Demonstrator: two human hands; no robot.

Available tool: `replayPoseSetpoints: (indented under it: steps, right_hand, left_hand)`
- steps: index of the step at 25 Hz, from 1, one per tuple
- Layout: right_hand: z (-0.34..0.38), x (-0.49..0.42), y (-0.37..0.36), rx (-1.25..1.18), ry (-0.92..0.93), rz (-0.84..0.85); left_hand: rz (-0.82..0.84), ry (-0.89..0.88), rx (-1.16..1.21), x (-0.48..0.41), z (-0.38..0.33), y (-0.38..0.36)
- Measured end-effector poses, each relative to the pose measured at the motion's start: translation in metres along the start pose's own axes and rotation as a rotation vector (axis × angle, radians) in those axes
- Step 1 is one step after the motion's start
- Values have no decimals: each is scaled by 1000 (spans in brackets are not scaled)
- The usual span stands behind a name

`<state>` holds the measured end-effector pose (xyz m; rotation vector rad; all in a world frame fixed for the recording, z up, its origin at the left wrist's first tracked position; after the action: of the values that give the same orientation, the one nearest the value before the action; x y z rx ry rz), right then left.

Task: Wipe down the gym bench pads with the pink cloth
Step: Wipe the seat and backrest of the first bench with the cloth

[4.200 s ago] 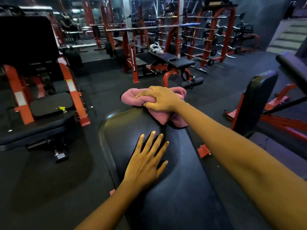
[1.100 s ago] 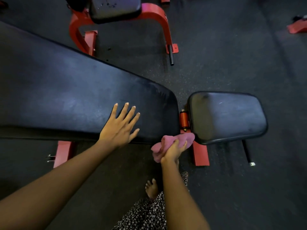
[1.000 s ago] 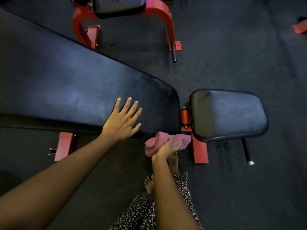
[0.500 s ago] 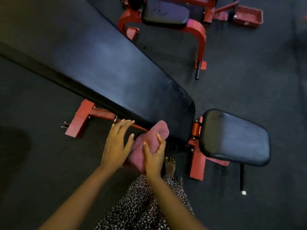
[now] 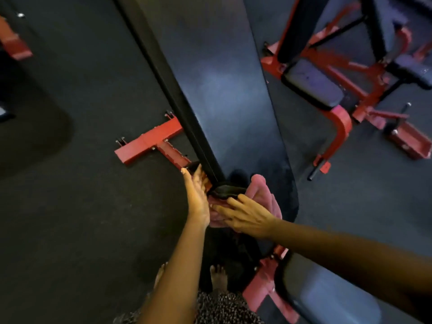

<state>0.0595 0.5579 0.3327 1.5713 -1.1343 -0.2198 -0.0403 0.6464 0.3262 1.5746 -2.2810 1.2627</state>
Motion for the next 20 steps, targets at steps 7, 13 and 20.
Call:
replayPoseSetpoints:
  steps: [7,13,20]
  right_hand:
    - [-60,-8,36,204,91,-247]
    - [-139,-63,117,378,118,-408]
    - [-196,-115,199,451,235,-430]
  left_hand:
    - [-44,-124,129,4,-12,9]
    - [-288,-219,226,10,-24,-1]
    - [-286,-346,328,-23,-114,-34]
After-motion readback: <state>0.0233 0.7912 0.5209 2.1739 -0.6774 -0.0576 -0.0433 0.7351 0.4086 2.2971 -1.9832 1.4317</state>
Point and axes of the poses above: each hand's wrist, its own x-axis away from the middle knuckle, its own y-axis out of the back of the hand, z = x × y, the point moved 3 cm from there along -x, towards the middle knuckle, and after that the axes turned 5 degrees about z, right-handed, at the moved point
